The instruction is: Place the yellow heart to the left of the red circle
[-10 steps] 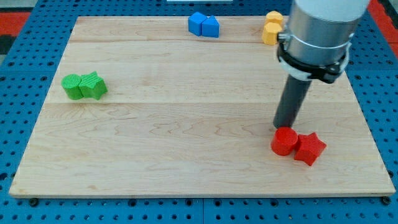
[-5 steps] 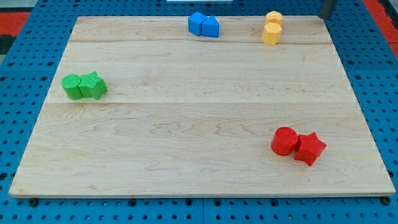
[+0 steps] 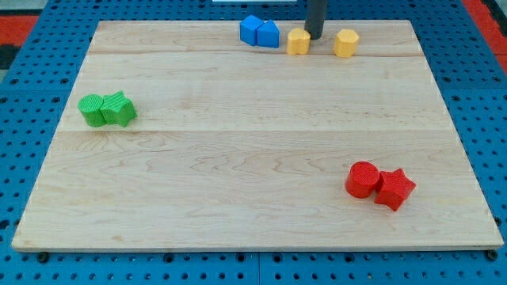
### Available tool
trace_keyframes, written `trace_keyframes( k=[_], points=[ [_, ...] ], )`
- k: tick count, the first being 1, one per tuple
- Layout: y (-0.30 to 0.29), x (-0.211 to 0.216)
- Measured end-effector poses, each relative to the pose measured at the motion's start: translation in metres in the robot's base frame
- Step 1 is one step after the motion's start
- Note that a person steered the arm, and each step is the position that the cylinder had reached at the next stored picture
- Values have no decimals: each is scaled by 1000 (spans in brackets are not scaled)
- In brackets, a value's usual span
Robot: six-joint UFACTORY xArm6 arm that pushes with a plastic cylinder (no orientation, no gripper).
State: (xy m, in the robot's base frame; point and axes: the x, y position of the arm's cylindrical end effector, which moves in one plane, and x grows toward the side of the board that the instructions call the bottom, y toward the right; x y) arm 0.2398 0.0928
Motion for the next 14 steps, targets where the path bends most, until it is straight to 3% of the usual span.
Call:
trace_keyframes(
  k=[1, 3, 5, 6, 9, 12, 14],
  points=[
    [-17, 24],
    [-131, 76],
    [-157, 38],
    [-223, 63],
    [-232, 141],
    [-156, 154],
    [-156, 203]
  ],
)
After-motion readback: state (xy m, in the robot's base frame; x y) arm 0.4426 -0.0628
